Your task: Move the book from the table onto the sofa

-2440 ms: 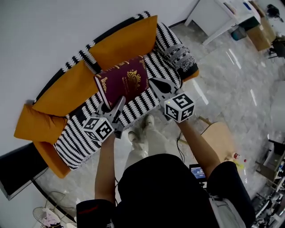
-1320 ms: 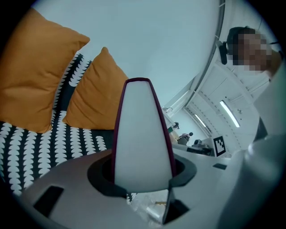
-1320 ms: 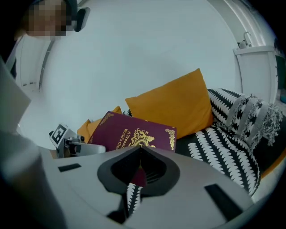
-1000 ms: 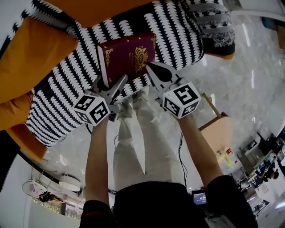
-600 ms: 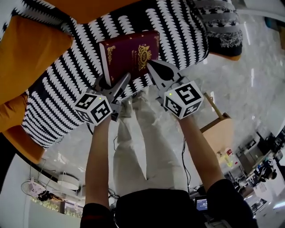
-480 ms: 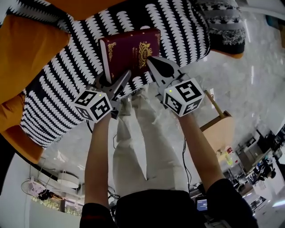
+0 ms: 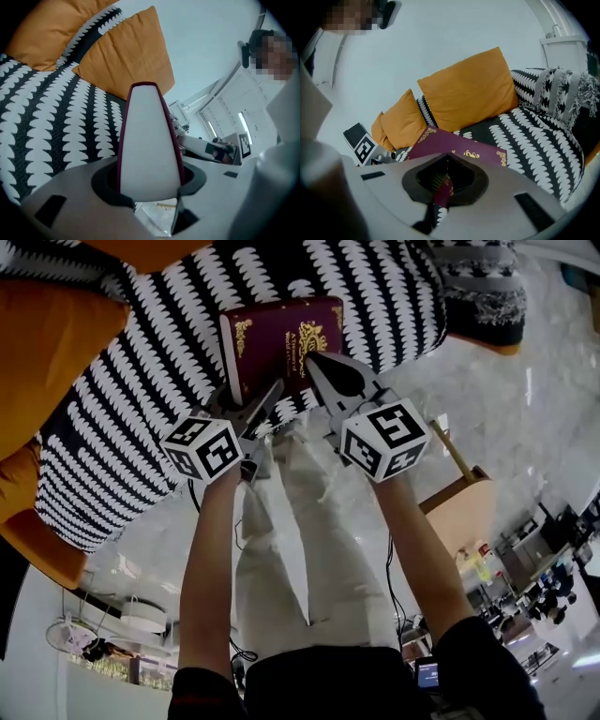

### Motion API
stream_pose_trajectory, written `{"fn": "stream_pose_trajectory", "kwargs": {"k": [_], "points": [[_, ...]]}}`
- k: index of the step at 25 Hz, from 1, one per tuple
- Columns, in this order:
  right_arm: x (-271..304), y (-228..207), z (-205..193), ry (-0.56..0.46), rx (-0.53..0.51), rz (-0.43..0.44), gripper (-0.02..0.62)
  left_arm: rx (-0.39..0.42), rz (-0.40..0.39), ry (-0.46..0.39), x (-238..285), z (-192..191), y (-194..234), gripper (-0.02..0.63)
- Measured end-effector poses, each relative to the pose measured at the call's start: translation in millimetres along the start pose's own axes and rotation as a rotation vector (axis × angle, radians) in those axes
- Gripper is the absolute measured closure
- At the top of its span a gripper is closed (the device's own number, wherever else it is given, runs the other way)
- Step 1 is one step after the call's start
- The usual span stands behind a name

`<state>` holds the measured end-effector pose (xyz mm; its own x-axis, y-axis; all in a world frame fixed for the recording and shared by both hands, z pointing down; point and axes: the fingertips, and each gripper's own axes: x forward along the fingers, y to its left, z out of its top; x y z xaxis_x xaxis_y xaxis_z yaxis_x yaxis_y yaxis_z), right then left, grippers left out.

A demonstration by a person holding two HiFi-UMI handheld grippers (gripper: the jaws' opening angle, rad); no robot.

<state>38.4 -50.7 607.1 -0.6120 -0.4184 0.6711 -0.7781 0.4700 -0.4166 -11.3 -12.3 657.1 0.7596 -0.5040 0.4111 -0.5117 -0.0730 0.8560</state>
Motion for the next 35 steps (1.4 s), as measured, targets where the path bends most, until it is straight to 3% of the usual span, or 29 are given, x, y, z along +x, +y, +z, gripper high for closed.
{"fn": "stream_pose_trajectory", "kwargs": {"k": [8, 14, 20, 25, 29, 35], "points": [[-2, -3, -14, 0.015, 0.02, -0.004, 0.577, 0.012, 0.009, 0.029, 3, -15, 8, 0.365], [0, -5, -7, 0.016, 0.012, -0.004, 0.577, 0.018, 0.023, 0.034, 5, -6, 11, 0.364], [7, -3, -3, 0.024, 0.002, 0.002, 0.577, 0.028, 0.06, 0.003, 5, 5, 22, 0.297], [11, -3, -10, 0.039, -0.002, 0.007, 0.577, 0.043, 0.183, -0.033, -7, -4, 49, 0.203], [14, -10, -15, 0.042, 0.0, 0.008, 0.577, 0.102, 0.299, -0.077, -20, -3, 72, 0.183], [18, -3, -20, 0.044, 0.0, 0.007, 0.577, 0.136, 0.324, -0.076, -31, 1, 81, 0.183]]}}
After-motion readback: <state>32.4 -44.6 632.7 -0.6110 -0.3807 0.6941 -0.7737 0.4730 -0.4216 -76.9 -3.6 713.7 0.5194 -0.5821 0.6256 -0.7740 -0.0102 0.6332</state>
